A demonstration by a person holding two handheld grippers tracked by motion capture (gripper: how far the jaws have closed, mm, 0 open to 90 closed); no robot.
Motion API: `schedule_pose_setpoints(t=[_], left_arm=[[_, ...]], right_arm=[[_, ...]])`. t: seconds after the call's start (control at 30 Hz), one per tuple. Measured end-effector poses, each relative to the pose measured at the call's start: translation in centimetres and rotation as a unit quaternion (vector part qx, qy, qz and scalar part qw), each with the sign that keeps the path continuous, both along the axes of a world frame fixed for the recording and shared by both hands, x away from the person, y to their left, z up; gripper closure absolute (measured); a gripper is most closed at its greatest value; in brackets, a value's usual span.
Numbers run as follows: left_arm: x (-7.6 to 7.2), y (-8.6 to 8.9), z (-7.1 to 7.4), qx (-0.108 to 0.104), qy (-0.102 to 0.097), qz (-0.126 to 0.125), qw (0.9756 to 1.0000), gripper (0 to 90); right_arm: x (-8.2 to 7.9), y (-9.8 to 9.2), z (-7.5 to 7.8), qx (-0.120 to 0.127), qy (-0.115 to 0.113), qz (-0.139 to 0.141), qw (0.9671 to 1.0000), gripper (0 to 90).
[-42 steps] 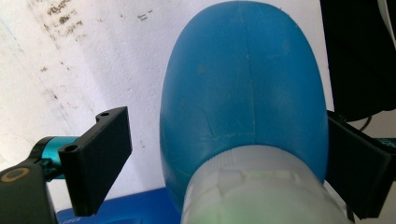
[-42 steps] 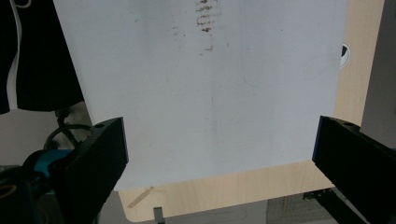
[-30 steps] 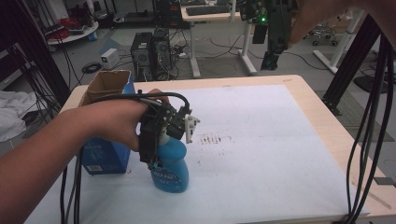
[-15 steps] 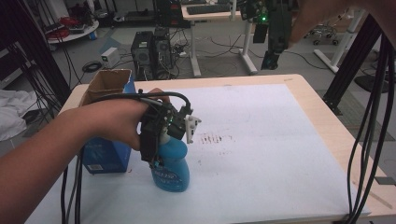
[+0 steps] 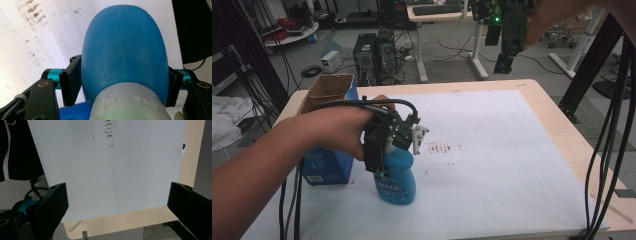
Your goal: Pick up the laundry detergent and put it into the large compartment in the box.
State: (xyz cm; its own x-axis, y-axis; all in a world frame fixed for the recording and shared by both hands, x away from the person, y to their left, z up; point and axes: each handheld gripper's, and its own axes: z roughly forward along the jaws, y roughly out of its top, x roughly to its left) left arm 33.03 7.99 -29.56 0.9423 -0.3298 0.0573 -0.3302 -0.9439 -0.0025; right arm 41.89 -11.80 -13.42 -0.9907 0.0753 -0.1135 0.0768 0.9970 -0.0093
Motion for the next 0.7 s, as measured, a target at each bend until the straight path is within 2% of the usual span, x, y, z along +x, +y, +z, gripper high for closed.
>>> schedule_pose_setpoints(t=[0.27, 0.33, 0.7], left_arm=[[-0.09, -0.06, -0.07, 0.002, 0.003, 0.005, 1.0, 33.2], [-0.15, -0.12, -0.08, 0.003, 0.005, 0.001, 1.0, 37.0], [-0.34, 0.01, 0.03, 0.001, 0.002, 0.008, 1.0, 37.7]], right_arm=[[-0.1, -0.08, 0.03, 0.001, 0.0, -0.005, 1.0, 2.4], [-0.1, -0.11, 0.04, 0.001, 0.0, -0.006, 1.0, 2.4], [0.04, -0.24, -0.34, 0.0, 0.003, -0.009, 1.0, 2.5]])
